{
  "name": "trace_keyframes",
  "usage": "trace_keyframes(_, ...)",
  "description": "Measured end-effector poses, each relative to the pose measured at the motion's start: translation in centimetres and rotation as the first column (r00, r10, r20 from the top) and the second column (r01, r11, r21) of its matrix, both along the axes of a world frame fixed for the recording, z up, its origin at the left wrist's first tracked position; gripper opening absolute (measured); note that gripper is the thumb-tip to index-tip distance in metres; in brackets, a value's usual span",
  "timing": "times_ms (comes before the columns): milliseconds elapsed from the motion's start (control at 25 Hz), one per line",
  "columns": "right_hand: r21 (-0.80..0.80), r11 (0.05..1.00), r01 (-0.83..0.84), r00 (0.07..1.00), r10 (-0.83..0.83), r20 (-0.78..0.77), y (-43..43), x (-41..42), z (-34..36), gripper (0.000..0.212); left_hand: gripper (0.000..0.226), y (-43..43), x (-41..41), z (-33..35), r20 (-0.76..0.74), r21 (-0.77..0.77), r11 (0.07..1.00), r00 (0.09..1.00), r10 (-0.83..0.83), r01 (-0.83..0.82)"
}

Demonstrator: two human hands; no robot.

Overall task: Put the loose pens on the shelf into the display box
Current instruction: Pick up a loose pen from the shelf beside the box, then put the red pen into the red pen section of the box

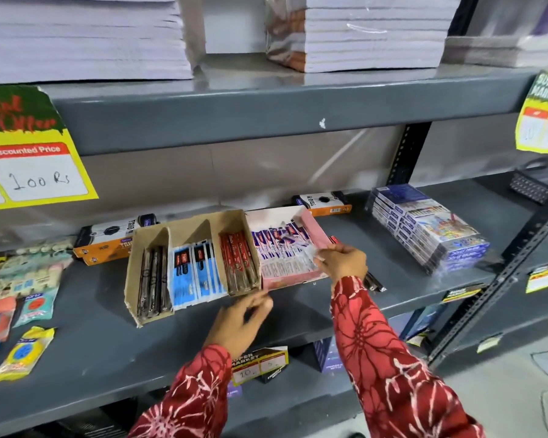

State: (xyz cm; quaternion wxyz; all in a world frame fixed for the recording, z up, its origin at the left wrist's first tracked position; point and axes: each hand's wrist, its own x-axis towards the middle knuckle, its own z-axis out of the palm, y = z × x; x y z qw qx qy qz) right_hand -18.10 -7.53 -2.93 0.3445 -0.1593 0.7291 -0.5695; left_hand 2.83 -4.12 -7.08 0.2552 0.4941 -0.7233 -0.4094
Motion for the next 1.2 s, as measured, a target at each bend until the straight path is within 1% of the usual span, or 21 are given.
trace_keyframes(40,0.048,0.998,-0.038,0.990,0.044,-0.135,0.2,0.5,0.6,0.007,0.064,-0.1,0.3,-0.5,0.170,-0.055,0.996,0.984,-0.053,0.063)
trace_keyframes(80,0.091,0.994,-0.058,0.963,0.080,-0.257,0.6,1.0,1.3,0.011,0.076,-0.2,0.5,-1.1,0.311,-0.114,0.984,0.946,-0.094,0.135)
trace_keyframes(120,0.118,0.993,-0.025,0.929,0.067,-0.363,1.0,1.1,1.7,0.021,0.087,-0.3,0.8,-1.5,0.395,-0.164,0.966,0.911,-0.119,0.198)
trace_keyframes(200,0.132,0.985,0.109,0.852,-0.024,-0.523,1.8,0.5,1.5,0.024,0.099,-0.6,1.0,-2.1,0.446,-0.225,0.935,0.882,-0.153,0.276)
trace_keyframes(240,0.160,0.974,0.160,0.809,-0.036,-0.586,1.9,-0.2,0.8,0.024,0.099,-0.7,1.0,-2.3,0.462,-0.247,0.920,0.872,-0.163,0.304)
trace_keyframes(280,0.225,0.960,0.168,0.783,0.009,-0.622,1.8,-1.0,-0.5,0.024,0.098,-0.8,0.9,-2.5,0.484,-0.267,0.905,0.858,-0.172,0.332)
trace_keyframes(360,0.415,0.902,0.117,0.740,0.199,-0.642,1.5,-2.3,-3.2,0.029,0.095,-1.0,0.8,-2.8,0.527,-0.294,0.874,0.828,-0.190,0.388)
trace_keyframes(400,0.484,0.868,0.112,0.727,0.261,-0.635,1.3,-2.9,-4.6,0.031,0.093,-1.1,0.8,-2.9,0.543,-0.306,0.859,0.817,-0.195,0.409)
trace_keyframes(440,0.518,0.847,0.123,0.721,0.282,-0.633,1.0,-3.3,-5.9,0.032,0.091,-1.2,0.8,-3.0,0.554,-0.322,0.847,0.810,-0.194,0.424)
trace_keyframes(560,0.531,0.835,0.141,0.719,0.283,-0.635,0.4,-4.1,-7.4,0.032,0.085,-1.2,0.7,-2.9,0.579,-0.344,0.825,0.793,-0.190,0.449)
trace_keyframes(680,0.543,0.834,0.096,0.746,0.300,-0.594,0.6,-3.9,-6.0,0.031,0.082,-1.3,0.7,-2.8,0.600,-0.291,0.843,0.772,-0.208,0.453)
trace_keyframes(760,0.501,0.859,0.104,0.766,0.252,-0.592,0.7,-3.9,-5.5,0.030,0.080,-1.4,0.6,-2.8,0.597,-0.285,0.848,0.775,-0.208,0.447)
trace_keyframes(800,0.456,0.880,0.132,0.772,0.197,-0.604,0.8,-3.7,-5.4,0.029,0.080,-1.4,0.7,-2.9,0.590,-0.285,0.852,0.781,-0.206,0.440)
trace_keyframes(880,0.351,0.917,0.191,0.781,0.075,-0.620,1.3,-3.1,-5.2,0.026,0.081,-1.3,0.7,-2.9,0.565,-0.284,0.860,0.798,-0.208,0.425)
trace_keyframes(960,0.294,0.930,0.221,0.794,0.003,-0.608,1.7,-3.0,-4.6,0.025,0.084,-1.3,0.8,-2.9,0.540,-0.284,0.863,0.813,-0.217,0.419)
trace_keyframes(1000,0.264,0.936,0.231,0.801,-0.029,-0.598,2.1,-3.0,-4.1,0.024,0.083,-1.2,0.8,-2.9,0.509,-0.277,0.871,0.831,-0.225,0.406)
trace_keyframes(1040,0.195,0.949,0.247,0.804,-0.089,-0.588,2.4,-3.0,-3.4,0.022,0.077,-1.0,0.7,-2.7,0.449,-0.256,0.895,0.865,-0.224,0.364)
trace_keyframes(1080,0.083,0.965,0.248,0.808,-0.159,-0.567,2.9,-2.6,-2.7,0.016,0.063,-0.8,0.7,-2.3,0.340,-0.213,0.936,0.919,-0.199,0.281)
trace_keyframes(1120,-0.053,0.977,0.204,0.823,-0.201,-0.531,3.2,-2.4,-1.9,0.009,0.045,-0.5,0.6,-1.7,0.183,-0.136,0.978,0.974,-0.135,0.161)
trace_keyframes(1160,-0.160,0.983,0.092,0.859,-0.160,-0.486,3.4,-1.9,-1.1,0.004,0.031,-0.4,0.5,-0.8,-0.012,-0.024,0.999,0.999,-0.039,0.039)
trace_keyframes(1200,-0.226,0.972,-0.060,0.901,-0.045,-0.432,3.5,-1.4,-0.4,0.015,0.025,-0.3,0.2,0.2,-0.216,0.091,0.995,0.974,0.067,-0.048)
